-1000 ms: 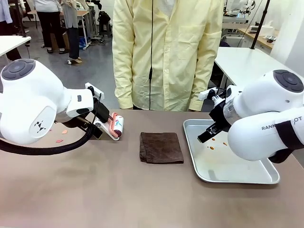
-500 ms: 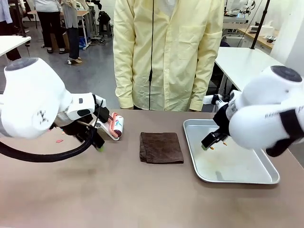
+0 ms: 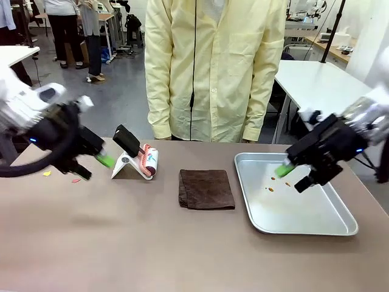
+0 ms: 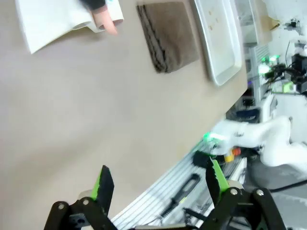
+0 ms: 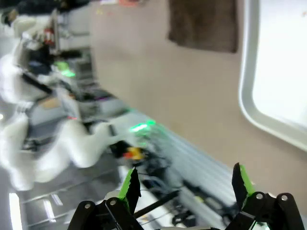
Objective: Clean the surface of the table.
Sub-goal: Hold the Lint Roller with your left hand and the towel with your right hand.
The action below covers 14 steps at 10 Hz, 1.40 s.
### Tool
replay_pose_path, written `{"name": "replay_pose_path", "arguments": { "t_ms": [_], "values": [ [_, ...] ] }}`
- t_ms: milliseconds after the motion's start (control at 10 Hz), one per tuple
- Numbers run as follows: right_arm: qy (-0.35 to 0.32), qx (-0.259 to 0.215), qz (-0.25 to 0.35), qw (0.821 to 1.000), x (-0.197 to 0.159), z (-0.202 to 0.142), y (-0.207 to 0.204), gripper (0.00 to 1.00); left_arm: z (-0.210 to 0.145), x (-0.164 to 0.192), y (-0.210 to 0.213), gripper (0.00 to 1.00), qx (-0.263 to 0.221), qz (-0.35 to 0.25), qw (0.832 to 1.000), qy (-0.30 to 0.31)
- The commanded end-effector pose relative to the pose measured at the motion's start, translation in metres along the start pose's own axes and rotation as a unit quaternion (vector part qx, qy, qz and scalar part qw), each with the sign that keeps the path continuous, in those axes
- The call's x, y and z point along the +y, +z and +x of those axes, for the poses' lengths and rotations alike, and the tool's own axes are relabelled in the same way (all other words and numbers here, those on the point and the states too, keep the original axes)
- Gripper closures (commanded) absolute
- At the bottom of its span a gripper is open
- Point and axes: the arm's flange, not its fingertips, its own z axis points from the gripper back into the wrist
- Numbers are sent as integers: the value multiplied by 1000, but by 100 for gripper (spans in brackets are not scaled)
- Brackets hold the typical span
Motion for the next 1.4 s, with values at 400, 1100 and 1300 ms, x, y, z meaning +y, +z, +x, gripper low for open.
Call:
{"name": "replay_pose_path", "arguments": {
  "t_ms": [400,1100,1300],
  "values": [
    [-156,-246,191,937,-129,-107,101,0,-104,117,115,0,-347,-163,906,179],
    [-250,-338,189,887,-217,-142,122,0,-148,122,101,0,-438,-154,849,253],
    [-260,-314,215,887,-238,-121,193,0,-87,176,180,0,-420,-173,849,269]
  ]
}}
